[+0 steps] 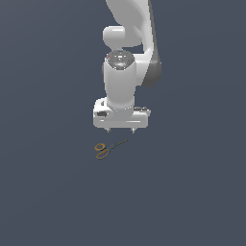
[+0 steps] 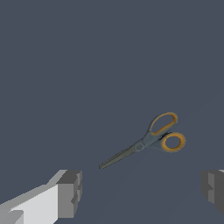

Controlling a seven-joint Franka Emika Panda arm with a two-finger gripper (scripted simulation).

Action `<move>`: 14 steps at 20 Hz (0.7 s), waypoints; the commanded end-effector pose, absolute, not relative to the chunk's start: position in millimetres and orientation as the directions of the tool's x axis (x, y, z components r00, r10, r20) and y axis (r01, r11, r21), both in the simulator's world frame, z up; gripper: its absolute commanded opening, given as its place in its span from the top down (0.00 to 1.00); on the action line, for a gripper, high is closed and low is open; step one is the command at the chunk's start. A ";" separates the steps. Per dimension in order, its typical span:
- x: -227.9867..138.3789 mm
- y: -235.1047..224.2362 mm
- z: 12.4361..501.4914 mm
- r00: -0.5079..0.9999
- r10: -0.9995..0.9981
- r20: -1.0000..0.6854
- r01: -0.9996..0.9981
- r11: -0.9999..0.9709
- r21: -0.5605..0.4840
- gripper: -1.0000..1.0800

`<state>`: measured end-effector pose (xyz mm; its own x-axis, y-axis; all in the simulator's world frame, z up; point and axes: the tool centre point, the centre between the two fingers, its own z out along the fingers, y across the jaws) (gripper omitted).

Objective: Pick up the object and move it to a goal position.

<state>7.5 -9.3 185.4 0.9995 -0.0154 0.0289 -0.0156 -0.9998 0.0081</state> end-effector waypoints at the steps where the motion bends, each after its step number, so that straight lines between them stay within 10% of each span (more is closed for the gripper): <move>1: 7.5 -9.3 185.4 0.999 -0.015 0.029 -0.016 -1.000 0.008 0.04; 14: 5.5 -31.9 193.1 0.999 -0.028 0.025 -0.029 -0.999 0.042 0.04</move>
<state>5.6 -32.4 193.5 0.9993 -0.0280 0.0258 -0.0290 -0.9987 0.0418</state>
